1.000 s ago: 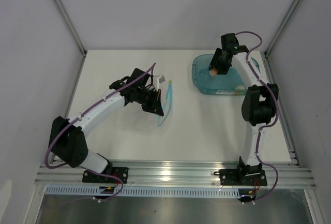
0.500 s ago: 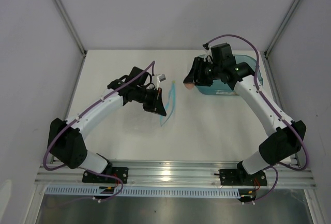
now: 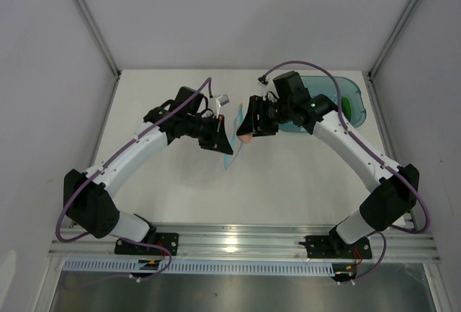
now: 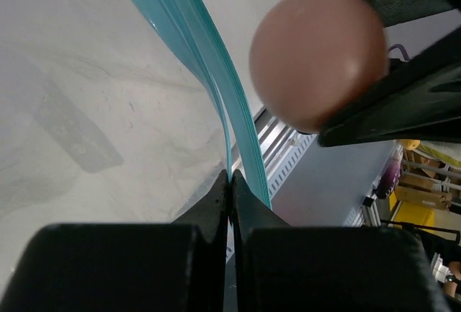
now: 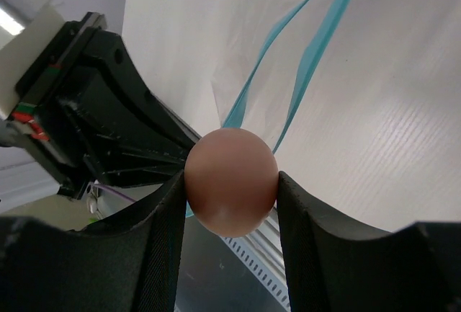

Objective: Place the food in the zip-top bag and seal the zipper
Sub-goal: Place the fake food in the zipper food storage bag.

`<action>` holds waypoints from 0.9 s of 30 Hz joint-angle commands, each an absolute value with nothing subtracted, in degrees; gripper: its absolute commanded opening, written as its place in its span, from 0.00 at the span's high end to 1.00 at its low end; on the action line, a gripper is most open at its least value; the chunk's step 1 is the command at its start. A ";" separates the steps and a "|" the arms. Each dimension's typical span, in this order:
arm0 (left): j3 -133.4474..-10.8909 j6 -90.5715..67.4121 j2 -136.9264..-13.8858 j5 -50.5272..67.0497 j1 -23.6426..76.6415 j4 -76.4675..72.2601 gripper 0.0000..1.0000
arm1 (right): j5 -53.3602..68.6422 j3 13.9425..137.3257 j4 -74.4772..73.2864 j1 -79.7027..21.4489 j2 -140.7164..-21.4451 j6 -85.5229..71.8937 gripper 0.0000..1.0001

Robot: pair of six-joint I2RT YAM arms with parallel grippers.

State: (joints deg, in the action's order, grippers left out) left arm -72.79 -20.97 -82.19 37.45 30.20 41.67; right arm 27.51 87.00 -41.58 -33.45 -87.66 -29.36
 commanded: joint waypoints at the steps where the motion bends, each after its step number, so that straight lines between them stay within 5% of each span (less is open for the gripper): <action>1: -75.15 -22.06 -79.63 36.83 29.71 40.69 0.99 | 30.14 89.72 -41.31 -34.71 -90.08 -29.88 1.00; 27: -71.90 -24.70 -76.03 37.53 29.79 35.07 0.99 | 25.93 93.95 -44.65 -36.12 -97.21 -30.59 0.96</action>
